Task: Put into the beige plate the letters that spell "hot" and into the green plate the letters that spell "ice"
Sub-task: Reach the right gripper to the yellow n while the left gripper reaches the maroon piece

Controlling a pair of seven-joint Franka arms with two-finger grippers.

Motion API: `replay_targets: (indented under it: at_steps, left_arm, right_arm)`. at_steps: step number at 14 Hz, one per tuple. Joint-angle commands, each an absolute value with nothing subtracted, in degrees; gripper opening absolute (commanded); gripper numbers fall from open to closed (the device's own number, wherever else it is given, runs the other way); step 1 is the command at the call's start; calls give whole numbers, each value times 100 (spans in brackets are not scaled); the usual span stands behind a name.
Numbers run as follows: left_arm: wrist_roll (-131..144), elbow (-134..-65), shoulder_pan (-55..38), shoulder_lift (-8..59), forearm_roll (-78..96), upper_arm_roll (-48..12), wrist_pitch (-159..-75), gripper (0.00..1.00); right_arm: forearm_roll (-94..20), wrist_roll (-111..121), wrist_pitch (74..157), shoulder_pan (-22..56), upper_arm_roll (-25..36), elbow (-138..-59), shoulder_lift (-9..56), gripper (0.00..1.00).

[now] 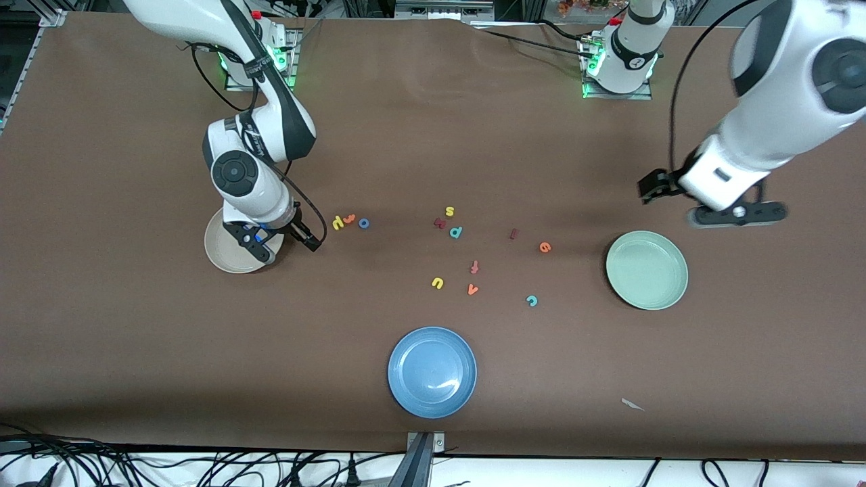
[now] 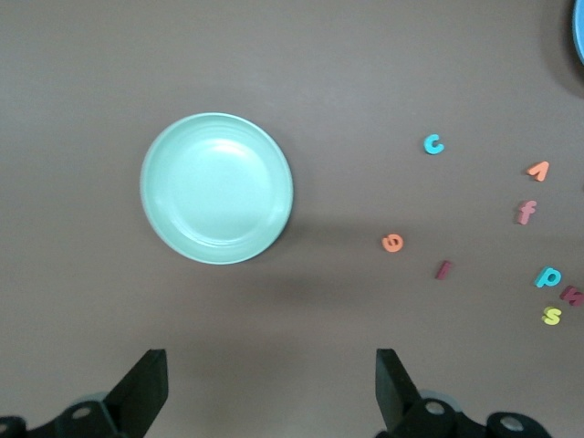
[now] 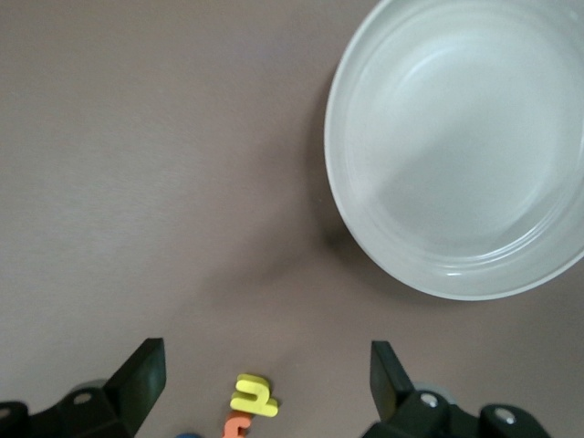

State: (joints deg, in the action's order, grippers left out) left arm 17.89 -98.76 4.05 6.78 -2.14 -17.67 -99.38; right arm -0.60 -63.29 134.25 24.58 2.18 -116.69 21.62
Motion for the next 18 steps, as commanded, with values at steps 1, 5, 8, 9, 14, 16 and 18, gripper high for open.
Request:
replay_targets:
  at_steps: [1, 5, 8, 9, 14, 16, 18]
  left_arm:
    - [1986, -10150, 448, 843, -79, -1968, -10352, 100]
    - [2074, -10800, 413, 1001, -35, -2205, -11362, 100]
    - [2249, -11389, 413, 1186, -88, -2513, -12274, 100]
    - [2328, -11556, 404, 1274, -114, -2566, -12609, 100]
    - [3249, -11619, -87, 2055, -753, -2610, -13393, 100]
    - [3506, -11593, -202, 2398, -1053, -2610, -13657, 100]
    - [3603, -11584, -316, 2609, -1247, -2610, -13729, 100]
  right_arm:
    - [-149, -6591, 13763, 2479, 18, -11830, 2249, 99]
    - [-123, -6540, 14141, 2479, -220, -11786, 2583, 99]
    - [-114, -6128, 14098, 2645, -229, -11725, 2777, 99]
    - [-114, -6039, 14098, 2645, -229, -11716, 2830, 98]
    - [-132, -6047, 14124, 2689, -220, -11672, 2935, 77]
    - [-123, -6038, 14150, 2689, -220, -11672, 2988, 77]
    - [-132, -6038, 14150, 2681, -220, -11654, 3006, 77]
